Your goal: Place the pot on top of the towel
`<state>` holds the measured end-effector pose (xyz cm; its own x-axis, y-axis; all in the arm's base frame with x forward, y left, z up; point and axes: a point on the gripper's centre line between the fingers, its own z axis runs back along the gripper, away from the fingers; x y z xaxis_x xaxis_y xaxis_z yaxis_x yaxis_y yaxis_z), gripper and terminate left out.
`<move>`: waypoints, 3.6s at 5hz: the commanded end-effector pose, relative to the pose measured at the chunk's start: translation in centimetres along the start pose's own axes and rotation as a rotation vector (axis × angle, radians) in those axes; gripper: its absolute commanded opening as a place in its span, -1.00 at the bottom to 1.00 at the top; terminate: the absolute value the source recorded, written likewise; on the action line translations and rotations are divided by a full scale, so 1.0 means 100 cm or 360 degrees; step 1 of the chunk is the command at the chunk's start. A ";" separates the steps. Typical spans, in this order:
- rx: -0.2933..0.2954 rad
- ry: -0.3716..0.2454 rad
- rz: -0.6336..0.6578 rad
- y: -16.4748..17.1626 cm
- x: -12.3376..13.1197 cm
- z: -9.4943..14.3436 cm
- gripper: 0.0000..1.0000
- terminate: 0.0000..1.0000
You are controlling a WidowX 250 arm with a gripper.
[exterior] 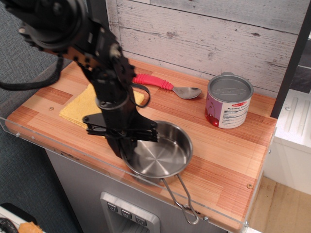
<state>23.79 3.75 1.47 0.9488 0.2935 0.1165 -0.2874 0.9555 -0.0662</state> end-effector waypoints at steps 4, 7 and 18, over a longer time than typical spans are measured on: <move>0.0134 -0.0211 0.0285 0.098 0.070 0.061 -1.00 -1.00; 0.0248 -0.0086 0.0306 0.118 0.090 0.026 -1.00 -1.00; 0.0014 -0.0238 -0.0403 -0.058 0.121 0.132 1.00 -1.00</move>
<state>35.37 2.48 14.33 0.9731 0.0545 0.2239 -0.0536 0.9985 -0.0103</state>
